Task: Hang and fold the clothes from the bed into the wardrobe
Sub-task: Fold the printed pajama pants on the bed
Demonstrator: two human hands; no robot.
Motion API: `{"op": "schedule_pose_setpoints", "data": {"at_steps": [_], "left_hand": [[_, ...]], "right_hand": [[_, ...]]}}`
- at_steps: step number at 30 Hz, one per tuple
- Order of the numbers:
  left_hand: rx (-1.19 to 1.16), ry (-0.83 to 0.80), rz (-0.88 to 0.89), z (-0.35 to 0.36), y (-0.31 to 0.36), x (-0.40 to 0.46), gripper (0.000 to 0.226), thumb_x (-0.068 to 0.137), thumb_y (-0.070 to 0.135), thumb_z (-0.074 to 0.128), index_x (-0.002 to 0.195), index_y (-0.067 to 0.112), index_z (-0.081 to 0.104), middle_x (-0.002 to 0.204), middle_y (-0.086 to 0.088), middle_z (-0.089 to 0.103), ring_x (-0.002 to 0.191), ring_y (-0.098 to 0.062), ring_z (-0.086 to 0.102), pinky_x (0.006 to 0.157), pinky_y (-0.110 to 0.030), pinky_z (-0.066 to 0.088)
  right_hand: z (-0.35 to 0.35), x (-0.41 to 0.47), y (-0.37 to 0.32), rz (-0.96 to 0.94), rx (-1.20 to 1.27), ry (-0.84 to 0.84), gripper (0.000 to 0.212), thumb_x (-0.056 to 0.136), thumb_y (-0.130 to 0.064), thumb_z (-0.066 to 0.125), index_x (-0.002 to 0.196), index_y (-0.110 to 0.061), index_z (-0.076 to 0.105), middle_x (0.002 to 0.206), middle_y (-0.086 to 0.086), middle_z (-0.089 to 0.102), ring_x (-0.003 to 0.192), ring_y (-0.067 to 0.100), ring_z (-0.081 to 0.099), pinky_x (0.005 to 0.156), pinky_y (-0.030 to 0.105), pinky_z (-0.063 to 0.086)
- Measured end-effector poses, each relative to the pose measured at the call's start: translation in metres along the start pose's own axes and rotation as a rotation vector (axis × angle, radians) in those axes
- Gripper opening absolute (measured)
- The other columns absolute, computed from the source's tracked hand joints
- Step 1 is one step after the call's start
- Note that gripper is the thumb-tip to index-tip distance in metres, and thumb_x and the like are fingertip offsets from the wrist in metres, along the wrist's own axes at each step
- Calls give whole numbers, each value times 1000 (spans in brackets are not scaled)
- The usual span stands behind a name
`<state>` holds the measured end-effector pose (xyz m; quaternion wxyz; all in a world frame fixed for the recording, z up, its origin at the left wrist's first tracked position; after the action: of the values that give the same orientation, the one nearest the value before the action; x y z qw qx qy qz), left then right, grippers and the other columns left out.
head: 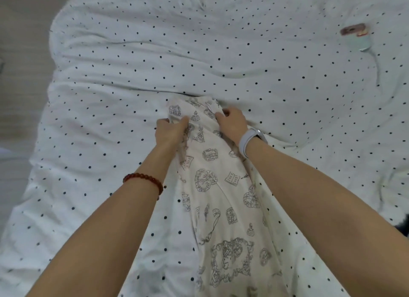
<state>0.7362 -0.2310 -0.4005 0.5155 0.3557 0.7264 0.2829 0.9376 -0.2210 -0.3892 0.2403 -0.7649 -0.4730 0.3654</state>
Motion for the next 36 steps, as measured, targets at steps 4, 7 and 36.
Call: {"op": "schedule_pose_setpoints", "data": {"at_steps": [4, 7, 36], "left_hand": [[7, 113, 112, -16, 7, 18, 32, 94, 18, 49, 63, 12, 41, 61, -4, 45, 57, -20, 45, 53, -28, 37], [-46, 142, 97, -30, -1, 32, 16, 96, 20, 45, 89, 8, 53, 69, -4, 50, 67, -23, 50, 57, -31, 42], [427, -177, 41, -1, -96, -124, 35, 84, 37, 62, 62, 19, 43, 61, 4, 49, 65, -19, 49, 59, -26, 35]], "right_hand": [[-14, 11, -22, -100, -22, 173, 17, 98, -16, 37, 100, -8, 51, 91, 6, 51, 77, 20, 46, 65, 28, 32], [-28, 25, -16, -78, -76, 236, 23, 98, -18, 38, 113, -8, 51, 107, 7, 57, 88, 23, 54, 74, 33, 43], [-27, -139, 103, 89, 37, 103, 13, 93, -22, 52, 88, -10, 53, 75, -5, 52, 71, 13, 48, 60, 23, 38]]}}
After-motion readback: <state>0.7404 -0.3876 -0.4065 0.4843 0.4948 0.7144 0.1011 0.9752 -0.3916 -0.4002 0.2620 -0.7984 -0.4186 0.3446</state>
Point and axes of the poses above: each hand's wrist, its own x-axis towards the middle knuckle, its own z-axis out of the palm, y = z × x, the point moved 10 cm from there along x, towards the middle knuckle
